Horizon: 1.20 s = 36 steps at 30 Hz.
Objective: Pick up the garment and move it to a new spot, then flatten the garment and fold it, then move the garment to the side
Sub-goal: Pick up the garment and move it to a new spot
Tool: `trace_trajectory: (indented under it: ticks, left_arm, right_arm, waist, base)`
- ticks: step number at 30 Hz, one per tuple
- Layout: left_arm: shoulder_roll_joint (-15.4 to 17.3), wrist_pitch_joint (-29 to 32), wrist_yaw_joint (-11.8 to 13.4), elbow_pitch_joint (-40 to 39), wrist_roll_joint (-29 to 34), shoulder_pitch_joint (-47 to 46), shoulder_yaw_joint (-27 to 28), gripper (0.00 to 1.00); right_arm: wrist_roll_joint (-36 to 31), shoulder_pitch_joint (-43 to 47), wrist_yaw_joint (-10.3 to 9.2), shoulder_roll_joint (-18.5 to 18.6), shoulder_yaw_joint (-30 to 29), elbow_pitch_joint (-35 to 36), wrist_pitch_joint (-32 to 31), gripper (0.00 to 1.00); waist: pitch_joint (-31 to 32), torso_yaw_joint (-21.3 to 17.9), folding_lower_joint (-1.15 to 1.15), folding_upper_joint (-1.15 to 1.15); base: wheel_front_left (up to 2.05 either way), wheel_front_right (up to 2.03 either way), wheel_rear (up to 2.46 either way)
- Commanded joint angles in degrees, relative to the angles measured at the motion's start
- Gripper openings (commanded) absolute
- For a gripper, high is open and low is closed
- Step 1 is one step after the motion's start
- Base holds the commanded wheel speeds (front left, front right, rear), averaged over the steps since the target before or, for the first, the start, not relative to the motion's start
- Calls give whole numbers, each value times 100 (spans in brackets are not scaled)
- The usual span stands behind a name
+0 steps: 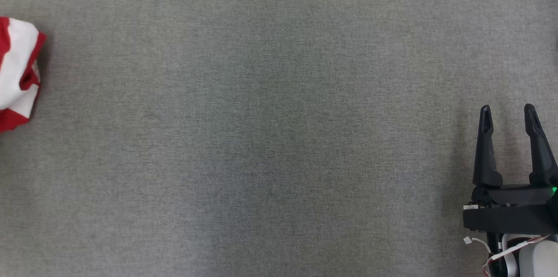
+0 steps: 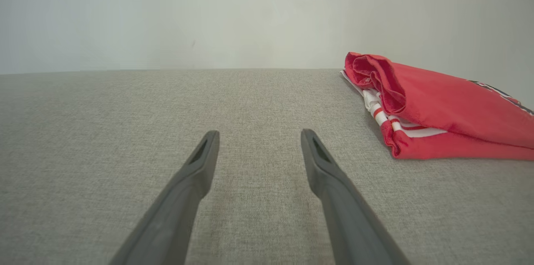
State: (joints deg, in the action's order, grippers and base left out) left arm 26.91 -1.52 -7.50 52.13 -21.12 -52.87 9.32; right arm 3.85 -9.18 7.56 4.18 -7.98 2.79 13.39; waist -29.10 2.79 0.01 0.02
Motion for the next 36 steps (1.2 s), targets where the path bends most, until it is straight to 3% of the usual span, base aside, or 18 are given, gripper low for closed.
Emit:
trace_trajectory:
  ticks: [1,7,8,9,10,25,36]
  left_arm:
    - [-2,181,11,255,-156,-51,-81,100]
    - [-77,587,9,847,-495,48,-497,100]
    - [-80,606,8,893,-552,67,-555,59]
    - [-50,540,8,909,-556,80,-616,11]
    - [-26,470,8,927,-593,92,-665,0]
    - [395,-889,8,482,-810,-452,-1406,0]
    - [466,-921,8,-823,-646,-973,-2099,0]
  right_arm:
    - [-46,-37,-17,27,-2,47,-15,100]
    - [-75,-46,-17,26,40,107,-66,100]
    - [-81,-40,-17,21,45,104,-73,100]
    - [-79,-33,-17,20,51,96,-80,100]
    - [-76,-28,-17,22,50,82,-82,100]
    - [138,131,-17,-58,200,-363,67,100]
    - [423,355,-17,-117,244,-864,174,100]
  waist:
    - [-81,-65,-1,-2]
    - [-40,-76,-1,-2]
    - [-24,-79,-1,-2]
    - [-7,-84,-1,-2]
    - [19,-87,-1,-2]
    - [894,5,-1,-2]
    - [1715,-504,-1,-2]
  base:
    - [0,0,0]
    - [0,0,0]
    - [0,0,0]
    - [0,0,0]
    - [0,0,0]
    - [0,0,0]
    - [0,0,0]
